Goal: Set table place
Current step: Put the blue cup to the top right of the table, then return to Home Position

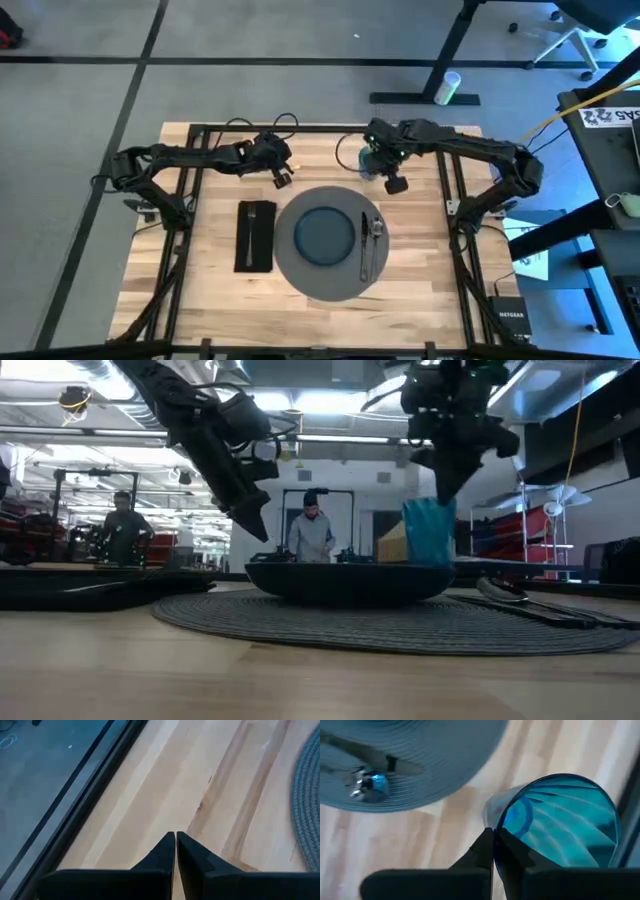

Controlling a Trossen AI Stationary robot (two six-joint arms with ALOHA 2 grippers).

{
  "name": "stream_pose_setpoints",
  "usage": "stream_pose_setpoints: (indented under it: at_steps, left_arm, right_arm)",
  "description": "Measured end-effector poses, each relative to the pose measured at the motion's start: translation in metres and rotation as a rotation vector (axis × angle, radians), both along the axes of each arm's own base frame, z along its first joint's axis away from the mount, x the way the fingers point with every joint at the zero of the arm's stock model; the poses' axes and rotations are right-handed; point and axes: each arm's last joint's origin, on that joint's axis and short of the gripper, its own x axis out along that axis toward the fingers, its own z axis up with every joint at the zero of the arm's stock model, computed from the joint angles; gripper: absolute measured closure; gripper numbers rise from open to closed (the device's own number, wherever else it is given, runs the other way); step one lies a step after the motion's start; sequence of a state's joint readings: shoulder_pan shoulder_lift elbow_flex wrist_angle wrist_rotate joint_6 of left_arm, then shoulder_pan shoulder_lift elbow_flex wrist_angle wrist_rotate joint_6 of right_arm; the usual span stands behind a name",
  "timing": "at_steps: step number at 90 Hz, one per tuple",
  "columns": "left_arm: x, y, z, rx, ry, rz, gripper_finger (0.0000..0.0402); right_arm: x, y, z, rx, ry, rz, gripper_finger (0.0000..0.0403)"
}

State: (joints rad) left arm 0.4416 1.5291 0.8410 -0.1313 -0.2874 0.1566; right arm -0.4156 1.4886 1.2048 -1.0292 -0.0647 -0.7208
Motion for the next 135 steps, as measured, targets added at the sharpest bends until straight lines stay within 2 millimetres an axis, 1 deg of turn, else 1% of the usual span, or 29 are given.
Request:
stream_pose_setpoints:
  at_steps: [13, 21, 30, 43, 55, 90, 105, 135]
  left_arm:
    - [0.0, 0.0, 0.0, 0.0, 0.0, 0.0, 0.0402]
    - [0.0, 0.0, 0.0, 0.0, 0.0, 0.0, 0.0402]
    - [0.0, 0.0, 0.0, 0.0, -0.001, 0.0, 0.0402]
    - [0.0, 0.0, 0.0, -0.005, -0.008, 0.009, 0.0402]
    - [0.0, 0.0, 0.0, -0.006, -0.009, 0.01, 0.0402]
    - [0.0, 0.0, 0.0, -0.008, -0.011, 0.012, 0.0402]
    - [0.0, 0.0, 0.0, -0.011, -0.012, 0.017, 0.0402]
    - [-0.003, -0.001, -0.003, -0.029, 0.023, 0.019, 0.0402]
  right_arm:
    - [-0.008, 0.019, -0.018, 0.068, 0.01, 0.002, 0.0402]
    - [-0.011, 0.026, -0.022, 0.089, 0.009, -0.001, 0.0402]
    - [-0.012, 0.03, -0.021, 0.089, 0.005, 0.004, 0.0403]
    - [-0.012, 0.03, -0.019, 0.081, -0.009, 0.002, 0.0402]
    - [-0.011, 0.028, -0.019, 0.046, -0.017, -0.007, 0.0392]
    - [-0.011, 0.028, -0.019, 0.052, -0.012, -0.02, 0.0387]
    - [-0.013, 0.029, -0.02, 0.059, 0.01, -0.022, 0.0366]
    - [-0.014, 0.03, -0.02, 0.073, 0.02, -0.028, 0.0286]
